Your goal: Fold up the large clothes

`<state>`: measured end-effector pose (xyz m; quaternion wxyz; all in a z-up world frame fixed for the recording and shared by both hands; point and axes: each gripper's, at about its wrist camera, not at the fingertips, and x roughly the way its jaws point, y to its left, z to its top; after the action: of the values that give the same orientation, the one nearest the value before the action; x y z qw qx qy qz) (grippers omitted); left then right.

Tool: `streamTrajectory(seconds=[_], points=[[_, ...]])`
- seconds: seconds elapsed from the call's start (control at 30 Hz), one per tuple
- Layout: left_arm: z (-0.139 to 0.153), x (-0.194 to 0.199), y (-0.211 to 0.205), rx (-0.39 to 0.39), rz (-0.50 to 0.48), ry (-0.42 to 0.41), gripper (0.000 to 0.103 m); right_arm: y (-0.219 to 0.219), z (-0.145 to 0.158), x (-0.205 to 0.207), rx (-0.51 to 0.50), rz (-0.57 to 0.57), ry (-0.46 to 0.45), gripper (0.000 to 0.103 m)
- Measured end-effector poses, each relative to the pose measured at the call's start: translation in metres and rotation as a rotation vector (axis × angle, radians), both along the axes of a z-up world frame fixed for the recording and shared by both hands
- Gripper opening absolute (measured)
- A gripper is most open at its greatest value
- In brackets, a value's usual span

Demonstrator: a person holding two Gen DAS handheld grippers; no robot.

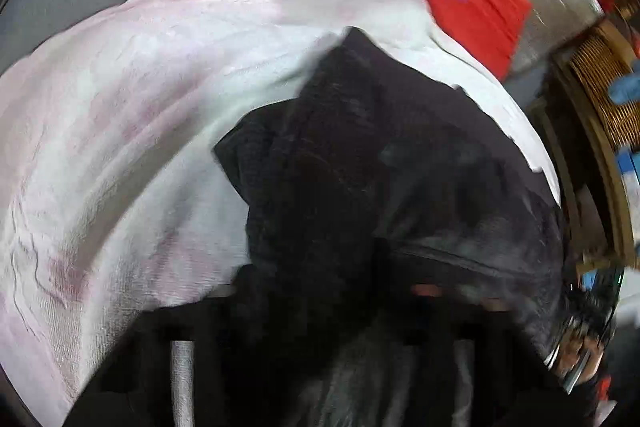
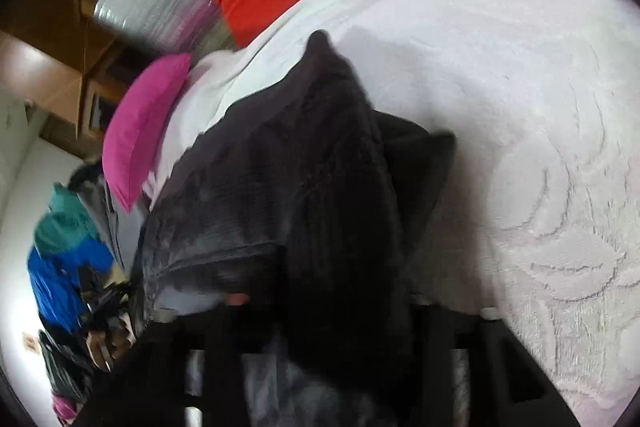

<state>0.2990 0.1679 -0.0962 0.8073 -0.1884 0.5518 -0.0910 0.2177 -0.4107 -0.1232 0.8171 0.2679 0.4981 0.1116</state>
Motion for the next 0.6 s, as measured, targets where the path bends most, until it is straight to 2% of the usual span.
streamTrajectory(seconds=[0.07,0.13,0.23,0.3,0.37,0.4,0.43,0.47,0.5,0.53,0.57,0.6], points=[[0.022,-0.003,-0.007,0.059,-0.009,-0.032,0.02,0.007,0.025,-0.004,-0.035,0.024,-0.032,0.022],[0.046,-0.012,-0.012,0.094,-0.017,-0.086,0.019,0.014,0.061,-0.013,-0.038,0.045,-0.093,0.02],[0.088,-0.041,-0.012,0.074,-0.022,-0.183,0.018,0.024,0.102,-0.037,-0.085,0.075,-0.164,0.019],[0.101,-0.063,-0.011,0.064,-0.029,-0.22,0.019,0.026,0.114,-0.06,-0.112,0.087,-0.183,0.019],[0.099,-0.092,-0.002,0.034,-0.011,-0.218,0.02,0.023,0.108,-0.081,-0.12,0.088,-0.169,0.019],[0.09,-0.1,-0.001,0.017,-0.007,-0.202,0.022,0.019,0.094,-0.093,-0.113,0.081,-0.137,0.019],[0.076,-0.107,0.001,0.002,-0.009,-0.178,0.024,0.014,0.076,-0.102,-0.098,0.066,-0.102,0.022],[0.054,-0.113,0.003,-0.002,-0.004,-0.134,0.031,0.009,0.057,-0.107,-0.077,0.055,-0.07,0.025],[0.032,-0.116,0.005,0.004,0.013,-0.076,0.04,0.002,0.031,-0.112,-0.052,0.028,-0.012,0.034],[0.014,-0.117,0.007,0.011,0.038,-0.028,0.048,-0.005,0.005,-0.115,-0.042,-0.008,0.049,0.05],[0.0,-0.121,0.015,-0.033,0.068,-0.017,0.061,-0.012,-0.009,-0.119,-0.035,-0.029,0.069,0.058],[-0.003,-0.124,0.022,-0.073,0.093,-0.027,0.064,-0.02,-0.017,-0.124,-0.004,-0.058,0.051,0.07]])
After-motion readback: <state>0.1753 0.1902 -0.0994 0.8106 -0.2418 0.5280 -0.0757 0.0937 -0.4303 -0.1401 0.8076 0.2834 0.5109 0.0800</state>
